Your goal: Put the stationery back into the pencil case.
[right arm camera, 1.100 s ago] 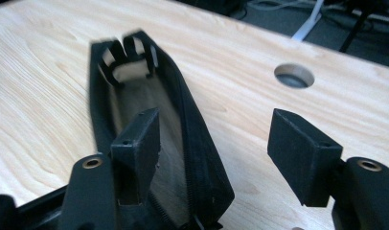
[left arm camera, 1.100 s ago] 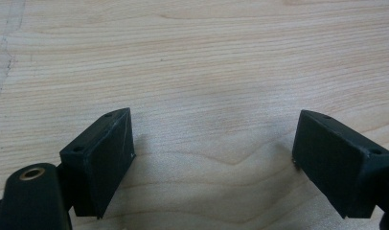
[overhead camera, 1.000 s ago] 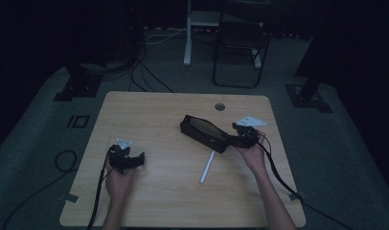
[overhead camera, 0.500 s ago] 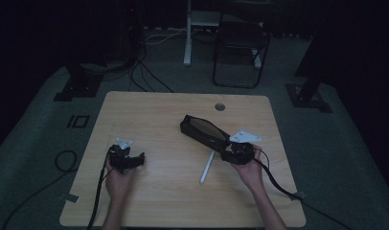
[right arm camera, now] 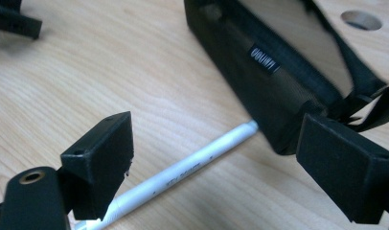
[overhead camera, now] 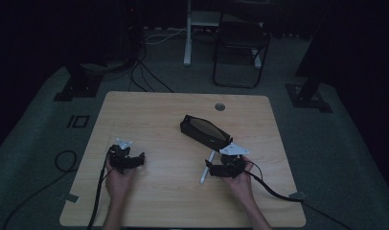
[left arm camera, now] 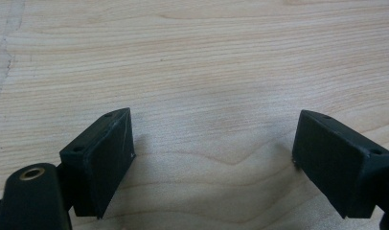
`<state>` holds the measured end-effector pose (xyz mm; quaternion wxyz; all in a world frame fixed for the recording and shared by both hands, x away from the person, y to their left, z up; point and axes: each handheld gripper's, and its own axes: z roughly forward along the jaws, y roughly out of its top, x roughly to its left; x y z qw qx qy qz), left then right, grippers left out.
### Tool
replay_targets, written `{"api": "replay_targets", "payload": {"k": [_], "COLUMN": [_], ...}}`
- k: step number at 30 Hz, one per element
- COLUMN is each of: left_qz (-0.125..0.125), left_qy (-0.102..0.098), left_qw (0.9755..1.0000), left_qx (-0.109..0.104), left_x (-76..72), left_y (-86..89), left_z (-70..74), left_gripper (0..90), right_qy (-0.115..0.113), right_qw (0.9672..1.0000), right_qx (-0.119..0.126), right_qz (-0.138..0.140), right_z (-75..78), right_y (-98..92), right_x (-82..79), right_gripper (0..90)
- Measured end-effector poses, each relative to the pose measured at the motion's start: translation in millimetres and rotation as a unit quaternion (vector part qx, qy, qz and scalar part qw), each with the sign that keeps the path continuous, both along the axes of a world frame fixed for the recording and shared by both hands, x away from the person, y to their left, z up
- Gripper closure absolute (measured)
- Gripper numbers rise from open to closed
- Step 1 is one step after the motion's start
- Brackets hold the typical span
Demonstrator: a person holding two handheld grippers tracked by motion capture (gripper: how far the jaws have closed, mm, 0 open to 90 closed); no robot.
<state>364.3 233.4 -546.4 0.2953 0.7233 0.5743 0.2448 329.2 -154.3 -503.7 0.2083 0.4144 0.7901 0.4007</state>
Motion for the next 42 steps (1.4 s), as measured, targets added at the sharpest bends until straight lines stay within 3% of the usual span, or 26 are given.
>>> {"api": "replay_targets", "payload": {"k": [9, 18, 24, 42], "left_qz": [0.0, 0.0, 0.0, 0.0], "left_qy": [0.0, 0.0, 0.0, 0.0], "left_qw": [1.0, 1.0, 1.0, 1.0], "left_qx": [0.0, 0.0, 0.0, 0.0], "left_x": [0.0, 0.0, 0.0, 0.0], "left_y": [0.0, 0.0, 0.0, 0.0], "left_z": [0.0, 0.0, 0.0, 0.0], "left_gripper": [14.7, 14.7, 14.7, 14.7], "right_qy": [0.025, 0.048, 0.053, 0.056], "right_qw": [0.9995, 0.9986, 0.9981, 0.9968], "right_qx": [-0.019, -0.021, -0.029, -0.049], "right_qz": [0.003, 0.01, 0.009, 0.028], "right_z": [-19.6, -37.1, -39.1, -38.4], "right_y": [11.5, 20.1, 20.4, 18.3], "right_x": [-1.4, 4.0, 5.7, 7.8], "right_gripper": [13.4, 19.1, 25.9, 57.3]}}
